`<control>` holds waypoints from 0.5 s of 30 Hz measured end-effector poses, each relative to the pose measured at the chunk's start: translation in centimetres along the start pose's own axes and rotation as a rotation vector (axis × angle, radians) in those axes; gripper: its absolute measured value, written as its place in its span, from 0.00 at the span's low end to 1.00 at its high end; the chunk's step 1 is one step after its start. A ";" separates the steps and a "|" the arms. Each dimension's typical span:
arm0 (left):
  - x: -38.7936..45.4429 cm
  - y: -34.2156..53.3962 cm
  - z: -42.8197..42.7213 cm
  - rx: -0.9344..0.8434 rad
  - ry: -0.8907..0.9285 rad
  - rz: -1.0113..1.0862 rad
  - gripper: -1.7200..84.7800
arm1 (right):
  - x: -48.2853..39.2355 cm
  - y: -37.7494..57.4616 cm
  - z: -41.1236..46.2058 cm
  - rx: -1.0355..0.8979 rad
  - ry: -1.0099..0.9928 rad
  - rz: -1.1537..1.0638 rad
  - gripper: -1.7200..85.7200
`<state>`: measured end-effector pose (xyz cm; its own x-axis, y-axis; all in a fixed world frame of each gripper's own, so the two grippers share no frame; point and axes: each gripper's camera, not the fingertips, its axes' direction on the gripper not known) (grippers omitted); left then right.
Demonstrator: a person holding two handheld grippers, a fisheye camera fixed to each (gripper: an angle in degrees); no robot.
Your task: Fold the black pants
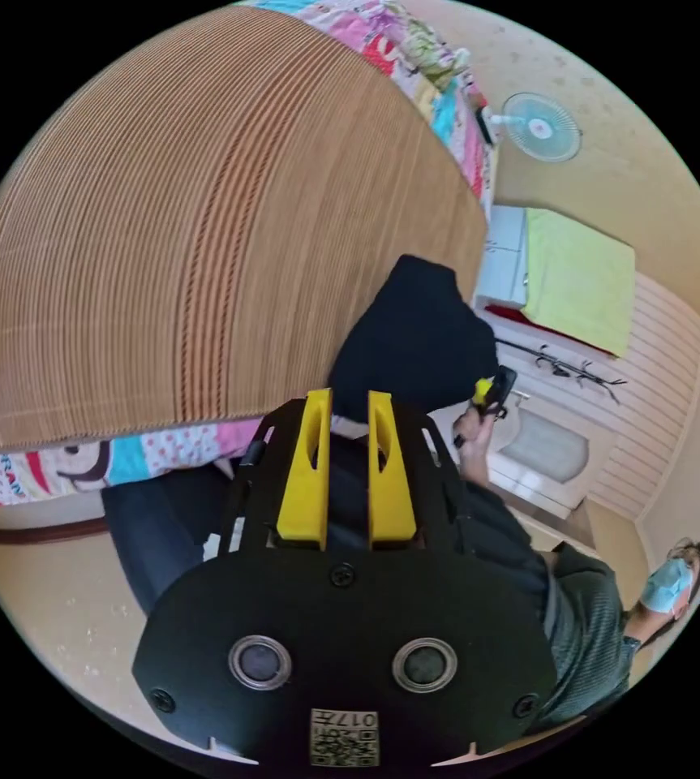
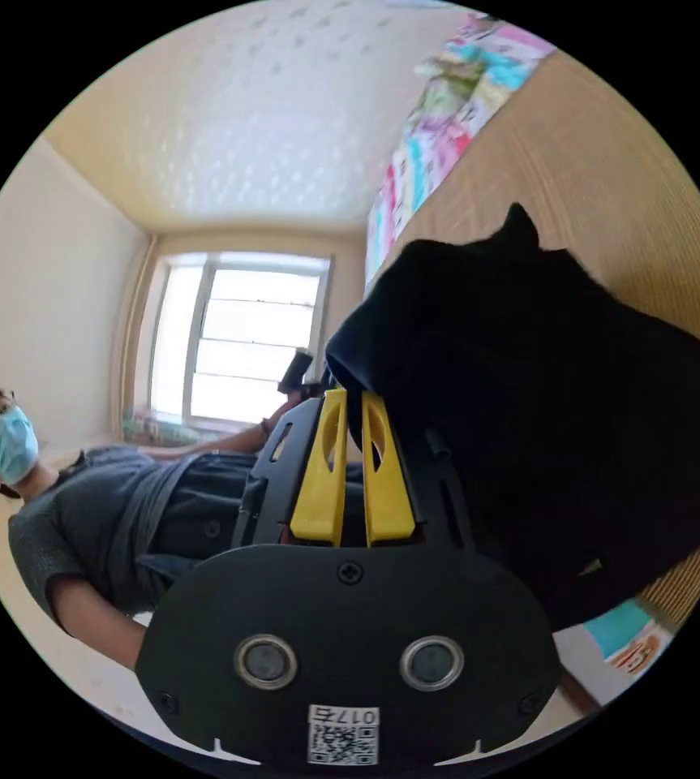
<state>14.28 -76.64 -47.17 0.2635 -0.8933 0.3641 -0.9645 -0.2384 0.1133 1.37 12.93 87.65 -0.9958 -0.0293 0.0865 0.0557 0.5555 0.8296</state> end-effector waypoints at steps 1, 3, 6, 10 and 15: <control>1.5 -0.7 0.4 0.021 0.052 0.025 0.13 | -0.1 -0.8 2.7 -0.117 0.019 -0.039 0.05; 3.9 -1.5 1.2 0.036 0.099 0.060 0.15 | 0.1 -1.5 6.6 -0.270 0.076 -0.089 0.04; 6.7 -2.8 3.8 -0.012 0.047 0.053 0.23 | 1.7 -2.0 12.4 -0.448 0.163 -0.140 0.04; 4.2 -3.7 8.4 -0.122 -0.105 -0.076 0.32 | 4.4 -1.7 18.0 -0.595 0.281 -0.205 0.05; -2.2 -0.9 12.4 -0.218 0.263 -0.220 0.13 | 7.8 -0.6 22.0 -0.675 0.366 -0.258 0.05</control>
<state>14.41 -79.17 -59.59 0.4849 -0.6952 0.5306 -0.8667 -0.3008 0.3979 -7.99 30.66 75.70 -0.9030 -0.4230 -0.0750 -0.0245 -0.1236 0.9920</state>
